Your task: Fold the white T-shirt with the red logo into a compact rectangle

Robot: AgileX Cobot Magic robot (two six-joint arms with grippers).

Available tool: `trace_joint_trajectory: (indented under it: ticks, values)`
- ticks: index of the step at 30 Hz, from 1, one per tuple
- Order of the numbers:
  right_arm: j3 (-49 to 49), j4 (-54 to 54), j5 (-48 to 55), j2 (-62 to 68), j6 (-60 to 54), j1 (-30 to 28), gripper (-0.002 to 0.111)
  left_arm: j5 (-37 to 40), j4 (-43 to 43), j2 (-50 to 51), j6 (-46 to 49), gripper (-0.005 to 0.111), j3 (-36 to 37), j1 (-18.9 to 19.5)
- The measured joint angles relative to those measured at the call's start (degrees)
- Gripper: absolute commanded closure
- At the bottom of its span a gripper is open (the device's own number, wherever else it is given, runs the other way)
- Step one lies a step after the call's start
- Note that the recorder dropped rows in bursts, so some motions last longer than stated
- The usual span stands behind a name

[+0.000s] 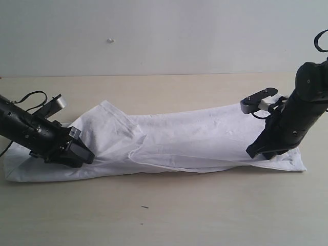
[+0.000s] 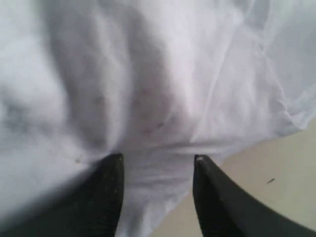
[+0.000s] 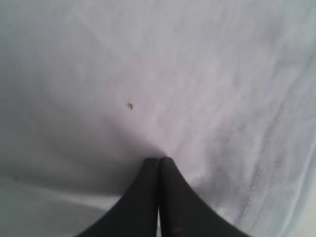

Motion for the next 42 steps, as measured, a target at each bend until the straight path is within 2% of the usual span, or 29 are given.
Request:
trace_joint_trajectory:
  ticks: [7, 12, 17, 23, 26, 30, 36, 42]
  values:
    - [-0.9, 0.7, 3.7, 0.6, -2.1, 0.0, 0.108, -2.1, -0.1, -0.3, -0.1, 0.061, 0.0, 0.0]
    - [-1.2, 7.7, 14.4, 0.6, -10.3, -0.2, 0.108, -3.6, -0.1, -0.4, -0.1, 0.061, 0.0, 0.7]
    - [-1.0, 11.7, 24.4, 0.8, -12.6, -0.2, 0.108, -3.7, -0.1, -0.5, -0.1, 0.061, 0.0, 1.3]
    - [0.3, 14.1, 23.4, -1.2, -12.9, -0.2, 0.108, -2.4, -1.7, -2.2, 0.9, 0.061, 0.2, 2.6]
    - [0.3, 15.3, 22.5, -2.9, -13.0, -0.2, 0.108, -1.9, -3.0, -5.6, 1.3, 0.061, 0.3, 4.6]
    - [0.3, 17.5, 22.2, -3.5, -13.0, -0.2, 0.108, -1.5, -5.3, -9.0, 1.6, 0.060, 0.3, 9.2]
    - [0.3, 20.8, 22.3, -3.5, -15.2, -0.2, 0.108, -1.4, -8.2, -8.9, 1.6, 0.033, 0.3, 16.5]
    - [0.3, 23.8, 22.5, -3.5, -16.8, -0.2, 0.108, -4.1, -9.5, -6.8, 1.6, 0.033, 0.3, 20.9]
